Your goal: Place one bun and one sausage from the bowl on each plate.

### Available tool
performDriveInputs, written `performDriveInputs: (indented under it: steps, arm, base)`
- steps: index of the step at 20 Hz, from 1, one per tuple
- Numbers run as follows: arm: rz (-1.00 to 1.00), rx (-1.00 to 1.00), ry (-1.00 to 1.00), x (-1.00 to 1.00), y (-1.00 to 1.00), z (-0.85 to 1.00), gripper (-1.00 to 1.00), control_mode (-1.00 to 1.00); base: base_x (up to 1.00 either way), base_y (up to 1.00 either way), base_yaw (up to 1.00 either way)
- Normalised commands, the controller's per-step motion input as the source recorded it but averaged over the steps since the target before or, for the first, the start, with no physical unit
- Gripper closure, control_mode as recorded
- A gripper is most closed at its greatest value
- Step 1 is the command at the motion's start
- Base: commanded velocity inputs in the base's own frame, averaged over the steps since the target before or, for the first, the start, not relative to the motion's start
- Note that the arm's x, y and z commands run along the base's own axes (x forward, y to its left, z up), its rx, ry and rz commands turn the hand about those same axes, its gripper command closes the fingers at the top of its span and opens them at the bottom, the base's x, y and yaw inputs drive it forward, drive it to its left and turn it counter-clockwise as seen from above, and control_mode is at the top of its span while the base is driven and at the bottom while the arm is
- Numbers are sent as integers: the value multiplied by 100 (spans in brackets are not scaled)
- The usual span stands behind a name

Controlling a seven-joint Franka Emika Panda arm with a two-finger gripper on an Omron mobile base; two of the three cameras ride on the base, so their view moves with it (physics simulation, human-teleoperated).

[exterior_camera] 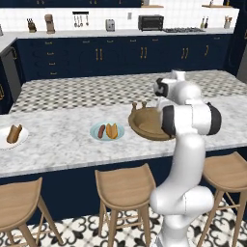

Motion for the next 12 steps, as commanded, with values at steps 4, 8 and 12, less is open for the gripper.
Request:
performDriveInputs:
  steps: [4, 8, 12]
  arm:
    - [-24, 0, 0, -78, 74, 11, 100, -100]
    - [-27, 0, 0, -18, 84, 16, 100, -100]
    - [-27, 0, 4, 0, 8, 44, 100, -100]
  base:
    - [0, 0, 0]
    - [0, 0, 0]
    - [0, 0, 0]
